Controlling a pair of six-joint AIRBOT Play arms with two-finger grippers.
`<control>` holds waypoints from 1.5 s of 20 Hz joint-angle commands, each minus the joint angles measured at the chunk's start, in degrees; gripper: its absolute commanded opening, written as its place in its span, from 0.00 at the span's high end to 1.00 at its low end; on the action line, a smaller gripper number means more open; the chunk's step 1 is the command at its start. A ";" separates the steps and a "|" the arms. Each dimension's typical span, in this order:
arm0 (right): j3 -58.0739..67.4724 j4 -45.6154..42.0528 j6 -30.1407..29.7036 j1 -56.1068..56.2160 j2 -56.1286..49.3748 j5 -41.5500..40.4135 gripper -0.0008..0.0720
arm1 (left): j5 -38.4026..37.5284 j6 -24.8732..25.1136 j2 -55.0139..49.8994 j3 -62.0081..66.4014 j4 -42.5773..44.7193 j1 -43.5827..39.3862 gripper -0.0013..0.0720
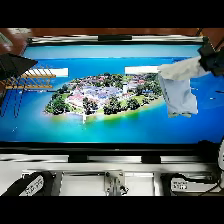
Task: Fold the shirts.
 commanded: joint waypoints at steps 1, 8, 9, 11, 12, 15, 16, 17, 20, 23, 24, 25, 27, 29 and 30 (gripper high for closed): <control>-3.08 -9.16 4.09 1.18 1.05 -19.78 0.90 | -0.02 0.39 0.00 0.02 -0.02 0.04 0.94; -13.86 -7.78 12.02 3.45 1.05 -20.72 0.90 | -0.20 0.37 0.00 0.02 -0.02 0.02 0.94; -14.53 -7.87 12.76 3.43 1.05 -21.29 0.90 | -0.20 0.37 0.00 0.02 -0.02 0.02 0.93; -15.63 -8.31 15.17 3.45 1.05 -21.24 0.90 | -0.15 0.37 0.00 0.02 -0.02 0.02 0.94; -16.04 -8.55 17.77 3.43 1.05 -20.46 0.81 | -0.15 0.37 0.00 0.02 -0.02 0.02 0.94; -15.76 -8.63 11.21 2.89 1.53 -21.22 0.21 | -0.17 0.37 0.00 0.02 -0.02 0.02 0.93; -15.02 -10.05 9.03 2.16 2.01 -24.20 0.21 | -0.17 0.39 0.00 0.00 0.02 0.02 0.94; -13.73 -12.70 7.30 1.22 2.69 -27.52 0.21 | -0.15 0.39 -0.02 0.02 0.59 0.02 0.94; -5.60 -20.83 -2.16 -1.16 6.60 -26.93 0.22 | -0.02 0.33 -0.94 0.07 7.91 -0.66 0.94; 2.73 -16.87 -9.68 2.99 10.01 -1.75 0.23 | 1.95 -11.85 -4.39 0.63 32.28 -6.97 0.94; 3.93 -15.76 -10.58 6.64 10.40 5.33 0.23 | 1.44 -16.26 -6.43 1.51 40.83 -10.10 0.94; 4.44 -15.96 -10.58 11.13 10.29 7.58 0.23 | 0.79 -20.74 -8.87 2.51 48.83 -13.60 0.94; 4.44 -17.86 -10.60 19.21 7.45 -2.23 0.23 | -2.75 -23.74 -13.90 4.28 57.29 -19.47 0.83; 4.44 -12.28 -13.11 22.47 2.21 -16.81 0.20 | -5.51 -24.02 -17.94 4.87 58.49 -23.56 0.20; 4.44 -7.54 -15.63 22.86 -0.11 -21.55 0.20 | -6.67 -24.44 -19.37 4.87 58.69 -24.87 0.18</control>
